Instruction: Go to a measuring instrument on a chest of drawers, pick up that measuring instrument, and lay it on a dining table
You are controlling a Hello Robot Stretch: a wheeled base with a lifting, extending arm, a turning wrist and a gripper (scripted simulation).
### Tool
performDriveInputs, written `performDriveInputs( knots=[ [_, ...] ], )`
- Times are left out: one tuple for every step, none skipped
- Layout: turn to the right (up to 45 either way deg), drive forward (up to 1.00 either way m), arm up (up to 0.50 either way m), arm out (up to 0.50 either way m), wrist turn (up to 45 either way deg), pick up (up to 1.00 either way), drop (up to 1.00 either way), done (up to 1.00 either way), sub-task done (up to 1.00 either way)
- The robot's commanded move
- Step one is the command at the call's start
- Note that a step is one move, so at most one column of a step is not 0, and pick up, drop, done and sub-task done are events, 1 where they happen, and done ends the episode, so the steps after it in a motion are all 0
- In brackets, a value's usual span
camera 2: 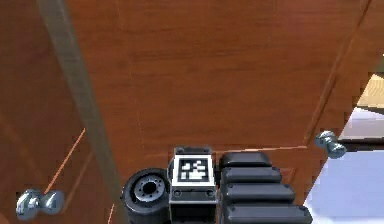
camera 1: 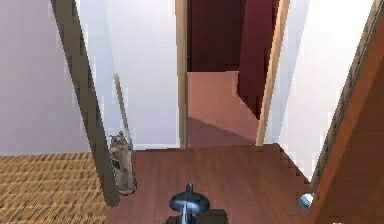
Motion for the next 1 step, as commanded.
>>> performDriveInputs(
  knots=[
    [0.0, 0.3, 0.0, 0.0, 0.0, 0.0, 0.0, 0.0, 0.0]
  ],
)
